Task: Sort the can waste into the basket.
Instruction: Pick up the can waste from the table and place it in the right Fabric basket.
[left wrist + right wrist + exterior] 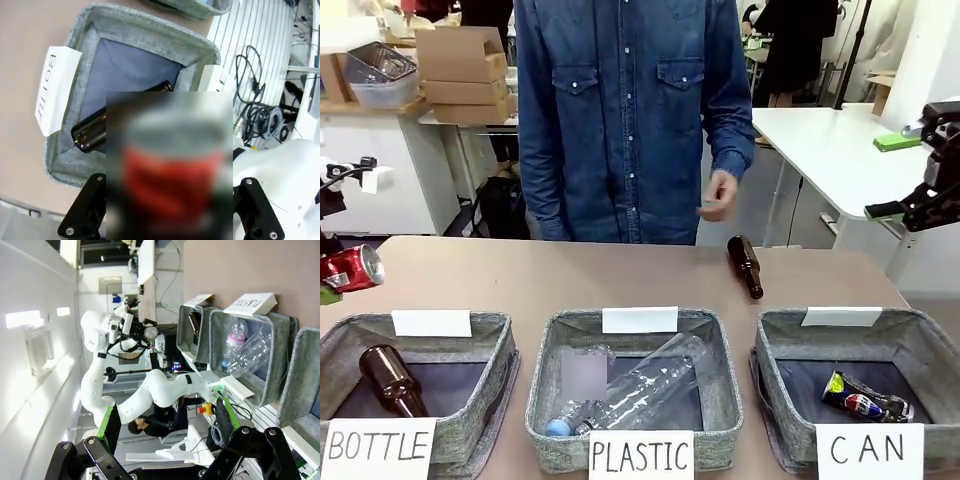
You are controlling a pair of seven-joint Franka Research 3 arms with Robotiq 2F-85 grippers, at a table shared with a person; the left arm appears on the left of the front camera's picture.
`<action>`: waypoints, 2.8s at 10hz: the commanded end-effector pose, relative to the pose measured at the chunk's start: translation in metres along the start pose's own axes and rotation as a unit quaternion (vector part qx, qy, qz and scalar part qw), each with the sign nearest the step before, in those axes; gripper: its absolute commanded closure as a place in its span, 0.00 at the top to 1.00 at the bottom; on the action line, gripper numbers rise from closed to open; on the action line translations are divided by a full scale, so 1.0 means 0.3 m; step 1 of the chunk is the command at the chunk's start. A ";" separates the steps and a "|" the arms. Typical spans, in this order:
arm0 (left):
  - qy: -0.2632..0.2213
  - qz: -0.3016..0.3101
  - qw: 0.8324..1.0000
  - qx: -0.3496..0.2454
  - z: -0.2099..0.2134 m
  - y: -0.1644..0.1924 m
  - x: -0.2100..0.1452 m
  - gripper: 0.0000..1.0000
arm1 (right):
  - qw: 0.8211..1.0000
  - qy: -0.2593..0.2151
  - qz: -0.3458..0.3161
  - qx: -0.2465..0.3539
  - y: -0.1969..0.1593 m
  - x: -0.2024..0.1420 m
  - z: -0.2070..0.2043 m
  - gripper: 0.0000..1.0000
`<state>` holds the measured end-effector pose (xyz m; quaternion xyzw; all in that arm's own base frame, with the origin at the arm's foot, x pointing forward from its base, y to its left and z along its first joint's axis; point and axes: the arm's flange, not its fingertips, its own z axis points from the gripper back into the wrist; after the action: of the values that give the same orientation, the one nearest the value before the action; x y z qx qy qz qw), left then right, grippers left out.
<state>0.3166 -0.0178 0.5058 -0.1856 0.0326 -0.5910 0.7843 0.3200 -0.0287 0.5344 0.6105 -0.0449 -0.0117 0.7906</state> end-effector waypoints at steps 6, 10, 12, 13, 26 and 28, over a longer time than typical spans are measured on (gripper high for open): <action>-0.143 -0.317 0.937 -0.044 -0.386 -0.595 1.074 0.00 | 0.987 -0.036 -0.024 -0.157 -0.006 -0.227 0.455 1.00; -0.090 -0.314 0.941 0.090 -0.546 -0.655 1.852 0.00 | 0.989 -0.013 0.037 -0.142 -0.203 -0.536 0.656 1.00; -0.085 -0.258 0.961 0.059 -0.647 -0.586 2.117 0.00 | 0.986 -0.047 -0.002 -0.157 -0.150 -0.524 0.676 1.00; -0.095 -0.233 0.967 0.034 -0.685 -0.566 2.190 0.00 | 0.986 -0.047 -0.002 -0.157 -0.150 -0.524 0.676 1.00; -0.199 -0.239 0.947 0.079 -0.873 -0.592 1.993 0.58 | 0.986 -0.047 -0.002 -0.157 -0.150 -0.524 0.676 1.00; -0.210 -0.244 0.942 0.090 -0.884 -0.616 1.986 1.00 | 0.986 -0.047 -0.002 -0.157 -0.150 -0.524 0.676 1.00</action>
<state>0.2668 -0.6914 0.4238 -0.2483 -0.2157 -0.7200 0.6111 0.1460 -0.2258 0.5303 0.4740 -0.0724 -0.0351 0.8769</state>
